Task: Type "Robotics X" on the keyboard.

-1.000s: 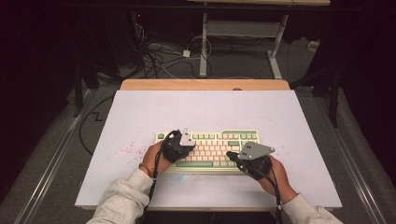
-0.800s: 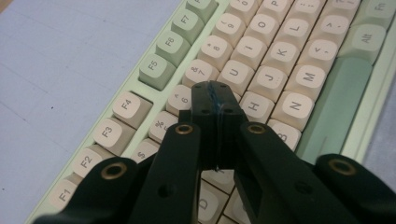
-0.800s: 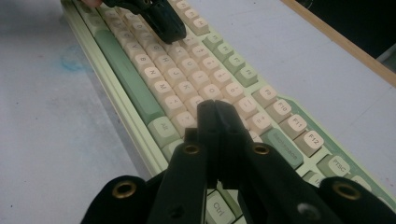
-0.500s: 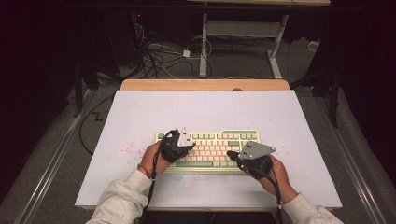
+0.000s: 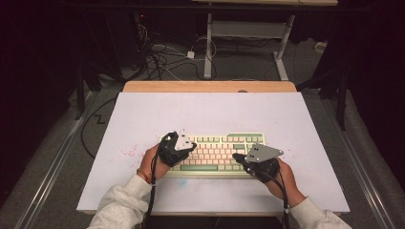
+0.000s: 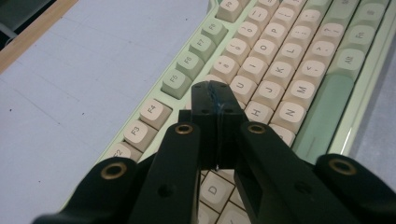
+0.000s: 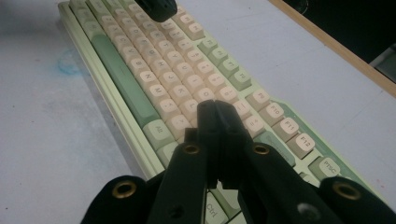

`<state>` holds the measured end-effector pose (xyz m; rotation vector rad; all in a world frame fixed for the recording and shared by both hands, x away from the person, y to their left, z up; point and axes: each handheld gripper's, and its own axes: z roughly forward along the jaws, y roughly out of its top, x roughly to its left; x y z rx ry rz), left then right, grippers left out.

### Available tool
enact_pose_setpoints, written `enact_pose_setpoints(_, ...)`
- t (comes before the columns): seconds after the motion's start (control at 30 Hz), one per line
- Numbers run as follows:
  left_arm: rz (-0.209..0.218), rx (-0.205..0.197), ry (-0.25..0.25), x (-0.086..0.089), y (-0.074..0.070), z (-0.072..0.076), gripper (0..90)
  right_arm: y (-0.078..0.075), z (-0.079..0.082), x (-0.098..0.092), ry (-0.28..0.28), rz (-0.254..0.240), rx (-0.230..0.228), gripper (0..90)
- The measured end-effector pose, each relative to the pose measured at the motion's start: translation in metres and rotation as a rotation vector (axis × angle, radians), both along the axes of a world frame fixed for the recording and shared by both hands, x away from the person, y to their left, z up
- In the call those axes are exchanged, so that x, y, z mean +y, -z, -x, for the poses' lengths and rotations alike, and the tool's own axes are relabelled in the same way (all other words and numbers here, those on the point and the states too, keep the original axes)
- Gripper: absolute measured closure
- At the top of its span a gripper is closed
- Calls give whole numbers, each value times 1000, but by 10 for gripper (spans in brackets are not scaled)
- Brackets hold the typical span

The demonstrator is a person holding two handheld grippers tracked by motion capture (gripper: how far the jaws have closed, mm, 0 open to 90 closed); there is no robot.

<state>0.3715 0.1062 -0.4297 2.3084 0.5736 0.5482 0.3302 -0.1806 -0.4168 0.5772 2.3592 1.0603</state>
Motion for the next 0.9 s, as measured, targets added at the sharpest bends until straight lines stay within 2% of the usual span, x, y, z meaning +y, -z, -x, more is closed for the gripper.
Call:
enact_pose_setpoints(0.27, 20, -26, 8, 5, -4, 9, 875, 0, -1, 0, 2, -2, 0, 900)
enact_pose_setpoints(0.73, 15, -67, 1, 24, -2, 21, 875, 2, -2, -1, 6, -2, 6, 900)
enact_pose_setpoints(0.9, 17, -70, -5, 31, -2, 26, 875, 2, -2, 0, 4, 2, 7, 900)
